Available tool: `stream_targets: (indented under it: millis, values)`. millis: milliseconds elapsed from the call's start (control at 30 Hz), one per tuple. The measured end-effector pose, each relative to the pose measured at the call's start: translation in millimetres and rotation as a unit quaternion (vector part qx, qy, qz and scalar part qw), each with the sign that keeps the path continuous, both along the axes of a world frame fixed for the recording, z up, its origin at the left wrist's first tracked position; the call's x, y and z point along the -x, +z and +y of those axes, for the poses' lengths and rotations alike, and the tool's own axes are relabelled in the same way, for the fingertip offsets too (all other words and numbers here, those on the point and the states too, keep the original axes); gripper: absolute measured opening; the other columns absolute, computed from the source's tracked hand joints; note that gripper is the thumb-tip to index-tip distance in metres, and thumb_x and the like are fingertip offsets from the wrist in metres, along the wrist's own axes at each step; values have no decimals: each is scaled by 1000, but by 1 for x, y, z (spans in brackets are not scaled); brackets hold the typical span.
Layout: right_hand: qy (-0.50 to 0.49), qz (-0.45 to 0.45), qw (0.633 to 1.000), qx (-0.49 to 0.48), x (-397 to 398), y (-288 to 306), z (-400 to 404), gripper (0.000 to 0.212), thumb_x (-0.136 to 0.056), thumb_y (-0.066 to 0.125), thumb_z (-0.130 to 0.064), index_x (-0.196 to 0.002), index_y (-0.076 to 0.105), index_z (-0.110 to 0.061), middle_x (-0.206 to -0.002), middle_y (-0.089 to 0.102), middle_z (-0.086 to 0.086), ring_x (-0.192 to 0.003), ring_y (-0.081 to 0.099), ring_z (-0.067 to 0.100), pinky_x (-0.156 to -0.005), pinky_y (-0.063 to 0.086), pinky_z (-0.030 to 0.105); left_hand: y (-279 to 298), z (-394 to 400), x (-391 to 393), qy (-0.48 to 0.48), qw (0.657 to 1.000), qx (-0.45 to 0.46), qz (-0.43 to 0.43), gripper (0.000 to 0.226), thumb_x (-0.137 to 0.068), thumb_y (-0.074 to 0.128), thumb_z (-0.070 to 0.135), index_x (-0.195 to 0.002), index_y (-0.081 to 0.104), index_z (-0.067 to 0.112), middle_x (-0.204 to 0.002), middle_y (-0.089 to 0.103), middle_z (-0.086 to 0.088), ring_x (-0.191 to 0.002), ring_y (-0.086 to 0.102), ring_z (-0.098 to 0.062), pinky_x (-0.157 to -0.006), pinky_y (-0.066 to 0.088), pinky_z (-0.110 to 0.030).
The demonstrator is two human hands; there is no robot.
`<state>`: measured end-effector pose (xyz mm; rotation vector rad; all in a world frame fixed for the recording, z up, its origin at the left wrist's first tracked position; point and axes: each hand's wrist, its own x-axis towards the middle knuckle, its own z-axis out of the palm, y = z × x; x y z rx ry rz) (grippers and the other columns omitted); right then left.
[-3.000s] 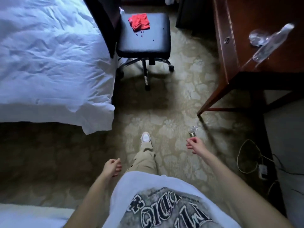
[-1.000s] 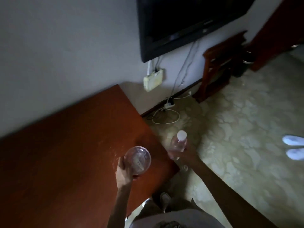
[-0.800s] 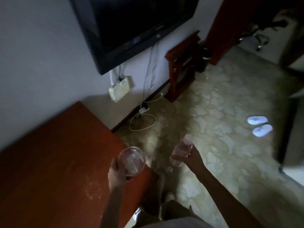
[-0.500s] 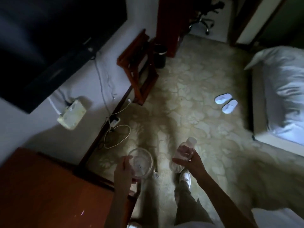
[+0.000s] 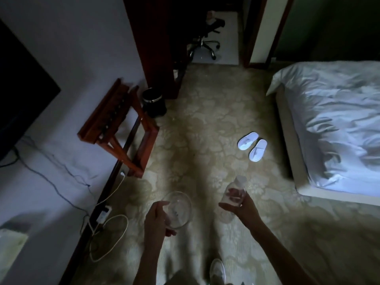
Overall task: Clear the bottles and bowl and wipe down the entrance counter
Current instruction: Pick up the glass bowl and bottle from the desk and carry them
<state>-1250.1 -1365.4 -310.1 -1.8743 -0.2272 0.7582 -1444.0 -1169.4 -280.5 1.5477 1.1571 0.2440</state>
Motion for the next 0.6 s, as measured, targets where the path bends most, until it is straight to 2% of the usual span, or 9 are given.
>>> stream_targets:
  millis: [167,267,400,467,567,600]
  values:
    - [-37,6,999,-6,-80,-11,28,66,-60,90,-37,-117,59,-24,-109,68,-10,-102,64,5,-89,54,32,-4,46,-110,-39,998,-26,34,30,-102,36,19,-95,65,26,-78,62,-21,-41,63,-29,-32,39,-22]
    - [-35,10,999,21,-123,-28,50,70,-56,90,-43,-116,60,-25,-107,68,-10,-102,65,6,-89,55,32,-18,75,-175,-44,998,-19,42,31,-102,36,17,-96,66,22,-81,62,-23,-41,62,-31,-32,40,-23]
    - [-44,-17,999,24,-220,-34,104,74,-53,89,-49,-114,59,-20,-102,69,-7,-95,66,7,-90,56,40,-33,128,-278,-71,997,0,34,31,-103,36,17,-96,66,21,-81,62,-26,-41,62,-31,-33,41,-24]
    - [-66,-20,997,30,-274,-21,135,73,-54,89,-47,-116,59,-22,-105,68,-9,-97,64,5,-92,55,38,-30,160,-335,-74,996,7,38,29,-103,38,17,-99,66,18,-77,63,-24,-42,62,-31,-35,43,-25]
    - [-65,-52,996,22,-361,15,185,86,-46,82,-66,-117,58,-24,-108,67,-9,-100,64,6,-90,54,33,-13,210,-422,-88,996,16,15,27,-103,40,22,-107,66,16,-80,64,-18,-49,63,-28,-34,42,-24]
    - [-62,-64,996,14,-391,25,200,85,-49,82,-64,-118,56,-23,-109,67,-9,-101,64,5,-89,54,30,-5,227,-453,-90,996,14,6,28,-103,41,25,-110,66,15,-85,65,-17,-51,63,-28,-34,42,-23]
